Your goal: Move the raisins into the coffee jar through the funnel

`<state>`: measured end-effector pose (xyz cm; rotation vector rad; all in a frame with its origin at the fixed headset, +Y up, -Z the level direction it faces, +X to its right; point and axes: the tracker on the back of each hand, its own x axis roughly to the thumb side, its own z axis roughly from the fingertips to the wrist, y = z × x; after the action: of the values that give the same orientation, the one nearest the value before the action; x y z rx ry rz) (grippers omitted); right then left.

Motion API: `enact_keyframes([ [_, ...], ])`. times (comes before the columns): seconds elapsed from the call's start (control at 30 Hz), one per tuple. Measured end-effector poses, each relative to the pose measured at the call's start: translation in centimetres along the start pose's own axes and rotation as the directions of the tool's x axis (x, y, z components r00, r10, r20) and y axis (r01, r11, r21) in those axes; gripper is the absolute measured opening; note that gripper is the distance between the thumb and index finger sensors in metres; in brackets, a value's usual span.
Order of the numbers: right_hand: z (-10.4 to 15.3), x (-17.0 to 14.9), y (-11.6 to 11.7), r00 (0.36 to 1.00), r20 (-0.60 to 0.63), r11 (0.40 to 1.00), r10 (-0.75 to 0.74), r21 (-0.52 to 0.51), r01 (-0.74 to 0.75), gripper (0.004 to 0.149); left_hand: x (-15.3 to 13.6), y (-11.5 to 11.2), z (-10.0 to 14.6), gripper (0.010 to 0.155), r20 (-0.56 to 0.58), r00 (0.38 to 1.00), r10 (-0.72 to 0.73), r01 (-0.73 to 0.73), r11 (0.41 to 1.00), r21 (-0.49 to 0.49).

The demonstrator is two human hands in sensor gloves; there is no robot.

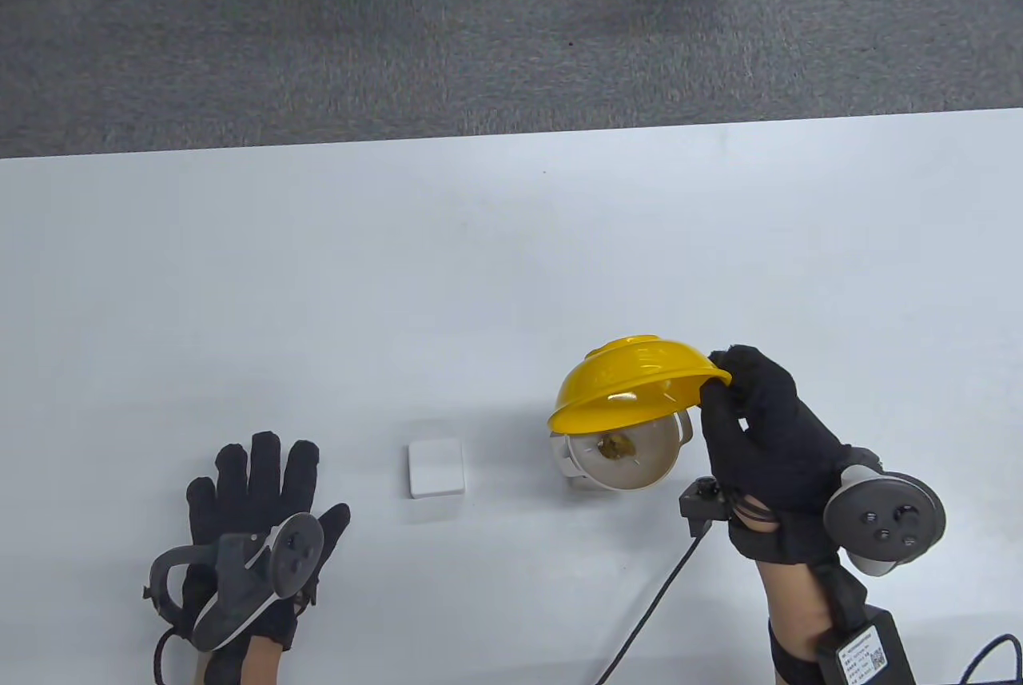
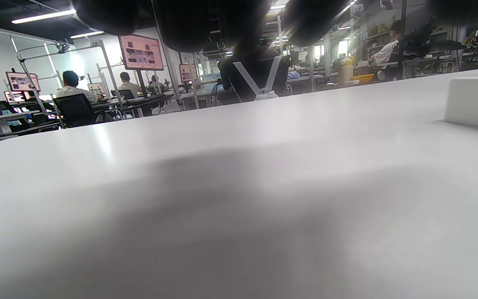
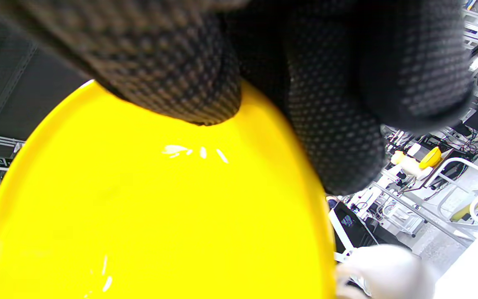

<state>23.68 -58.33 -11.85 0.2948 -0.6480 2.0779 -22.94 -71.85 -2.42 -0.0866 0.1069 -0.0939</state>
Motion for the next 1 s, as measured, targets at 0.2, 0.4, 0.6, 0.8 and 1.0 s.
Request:
enact_keyframes([
  [0.2,-0.2,-0.8,-0.4,0.993,-0.075,0.996,-0.091,-0.023,0.09,0.048,0.0,0.0,0.0,0.082,0.0,1.0,0.005,-0.005,1.0,0.004],
  [0.4,-0.9,-2.4,-0.5,0.957,-0.196,0.977,-0.215,-0.049,0.209,0.048,0.0,0.1,0.0,0.082,-0.004,1.0,0.012,-0.012,1.0,0.0],
  [0.6,-2.5,-4.5,0.0,0.914,-0.3,0.961,-0.274,-0.056,0.269,0.049,0.0,0.1,0.0,0.082,-0.003,1.0,0.007,-0.007,1.0,0.001],
  [0.8,-3.8,-7.2,0.4,0.867,-0.409,0.957,-0.284,-0.064,0.283,0.049,-0.3,0.1,0.2,0.082,-0.008,1.0,0.02,-0.02,1.0,0.0],
  [1.0,-3.9,-10.1,0.8,0.84,-0.494,0.972,-0.225,-0.049,0.231,0.049,-0.4,0.0,-0.3,0.081,-0.018,1.0,0.018,-0.018,1.0,-0.014],
])
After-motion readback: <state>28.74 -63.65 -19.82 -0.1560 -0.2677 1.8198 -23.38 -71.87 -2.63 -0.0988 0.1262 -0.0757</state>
